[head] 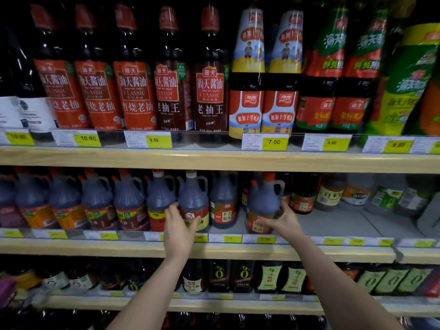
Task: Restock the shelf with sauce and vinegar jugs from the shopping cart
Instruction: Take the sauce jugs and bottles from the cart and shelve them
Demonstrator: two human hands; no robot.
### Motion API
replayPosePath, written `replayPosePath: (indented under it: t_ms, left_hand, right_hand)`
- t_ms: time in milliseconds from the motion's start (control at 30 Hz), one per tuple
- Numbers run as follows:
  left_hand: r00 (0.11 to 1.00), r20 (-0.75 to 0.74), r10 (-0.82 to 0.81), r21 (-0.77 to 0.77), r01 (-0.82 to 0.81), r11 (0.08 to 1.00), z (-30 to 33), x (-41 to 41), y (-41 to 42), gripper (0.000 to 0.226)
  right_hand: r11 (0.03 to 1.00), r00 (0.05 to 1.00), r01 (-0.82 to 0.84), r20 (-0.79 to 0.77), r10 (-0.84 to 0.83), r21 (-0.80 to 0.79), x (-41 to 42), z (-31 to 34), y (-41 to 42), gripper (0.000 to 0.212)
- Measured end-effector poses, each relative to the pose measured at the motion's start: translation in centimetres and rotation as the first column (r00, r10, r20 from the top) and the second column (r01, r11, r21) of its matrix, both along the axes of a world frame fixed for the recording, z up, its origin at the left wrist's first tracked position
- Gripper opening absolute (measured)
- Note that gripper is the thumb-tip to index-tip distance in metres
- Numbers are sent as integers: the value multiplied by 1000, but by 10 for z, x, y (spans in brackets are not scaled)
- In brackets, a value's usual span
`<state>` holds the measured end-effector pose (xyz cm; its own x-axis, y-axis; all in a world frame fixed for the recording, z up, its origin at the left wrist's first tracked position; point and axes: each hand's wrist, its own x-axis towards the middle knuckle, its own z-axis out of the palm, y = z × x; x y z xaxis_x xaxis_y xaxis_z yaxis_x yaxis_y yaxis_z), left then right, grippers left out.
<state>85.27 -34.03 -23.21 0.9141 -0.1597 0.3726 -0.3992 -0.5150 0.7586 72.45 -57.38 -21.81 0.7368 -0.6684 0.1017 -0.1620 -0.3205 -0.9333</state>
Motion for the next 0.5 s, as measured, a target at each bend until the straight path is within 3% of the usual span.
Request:
replayPosePath:
  t_ms: [300, 500]
  left_hand:
    - [1000, 22, 10, -22, -9, 1000, -10, 8, 0, 55]
    - [998, -48, -47, -13, 46, 999, -4, 6, 6, 61]
  right_hand:
    - [989, 995, -77, -47, 84, 127, 13, -4, 0, 78]
    - [980, 988, -104, -98, 122, 170, 2, 5, 13, 85]
